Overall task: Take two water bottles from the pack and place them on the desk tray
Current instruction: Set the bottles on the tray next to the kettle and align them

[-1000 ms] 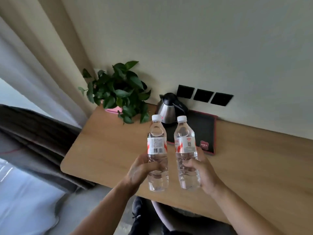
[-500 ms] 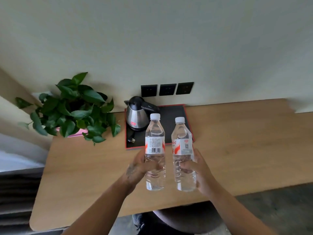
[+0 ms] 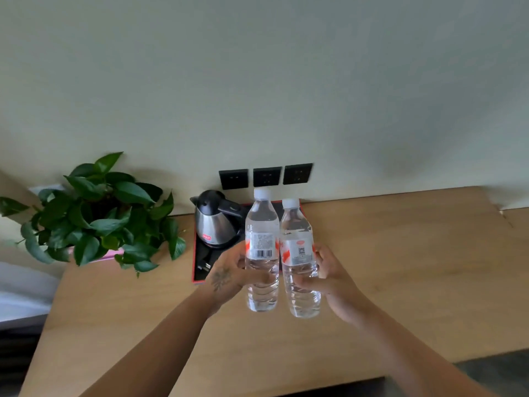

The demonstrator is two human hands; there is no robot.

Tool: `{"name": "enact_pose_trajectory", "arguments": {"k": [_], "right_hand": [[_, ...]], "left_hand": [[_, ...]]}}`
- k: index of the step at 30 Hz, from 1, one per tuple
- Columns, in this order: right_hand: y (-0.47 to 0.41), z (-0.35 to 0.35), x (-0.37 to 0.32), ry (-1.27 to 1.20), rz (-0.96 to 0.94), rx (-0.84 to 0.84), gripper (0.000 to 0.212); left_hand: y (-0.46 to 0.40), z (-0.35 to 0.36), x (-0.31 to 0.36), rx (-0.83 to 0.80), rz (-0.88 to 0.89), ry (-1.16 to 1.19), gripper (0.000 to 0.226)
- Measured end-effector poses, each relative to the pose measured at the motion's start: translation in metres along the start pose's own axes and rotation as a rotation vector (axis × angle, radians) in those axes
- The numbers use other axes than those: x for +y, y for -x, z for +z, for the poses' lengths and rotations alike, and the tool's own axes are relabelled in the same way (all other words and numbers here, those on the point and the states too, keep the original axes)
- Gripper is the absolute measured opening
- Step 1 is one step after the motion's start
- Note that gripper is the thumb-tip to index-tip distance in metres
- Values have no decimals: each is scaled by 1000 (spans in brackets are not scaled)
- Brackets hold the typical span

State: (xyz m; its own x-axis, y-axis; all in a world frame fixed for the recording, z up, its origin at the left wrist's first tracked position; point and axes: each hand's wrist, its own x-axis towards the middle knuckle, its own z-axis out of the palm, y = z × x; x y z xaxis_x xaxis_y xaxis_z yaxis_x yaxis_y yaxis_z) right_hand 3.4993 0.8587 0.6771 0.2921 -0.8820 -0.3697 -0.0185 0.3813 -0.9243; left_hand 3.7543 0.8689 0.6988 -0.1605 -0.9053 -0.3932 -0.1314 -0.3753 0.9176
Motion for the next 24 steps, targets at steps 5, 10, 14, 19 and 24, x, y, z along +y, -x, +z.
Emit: {"name": "enact_pose_trajectory", "arguments": {"k": [5, 10, 14, 19, 24], "right_hand": [[-50, -24, -25, 104, -63, -36, 70], [-103, -44, -28, 175, -95, 15, 76], [-148, -56, -21, 306, -124, 38, 78], [-199, -73, -2, 447, -150, 71, 75], [-238, -84, 22, 514, -175, 124, 74]], "left_hand": [[-57, -3, 21, 28, 15, -51, 58], [-114, -6, 25, 72, 4, -110, 57], [-159, -3, 17, 119, -4, -179, 59], [-207, 5, -1, 197, -6, -237, 64], [-245, 15, -25, 236, -12, -252, 64]]}}
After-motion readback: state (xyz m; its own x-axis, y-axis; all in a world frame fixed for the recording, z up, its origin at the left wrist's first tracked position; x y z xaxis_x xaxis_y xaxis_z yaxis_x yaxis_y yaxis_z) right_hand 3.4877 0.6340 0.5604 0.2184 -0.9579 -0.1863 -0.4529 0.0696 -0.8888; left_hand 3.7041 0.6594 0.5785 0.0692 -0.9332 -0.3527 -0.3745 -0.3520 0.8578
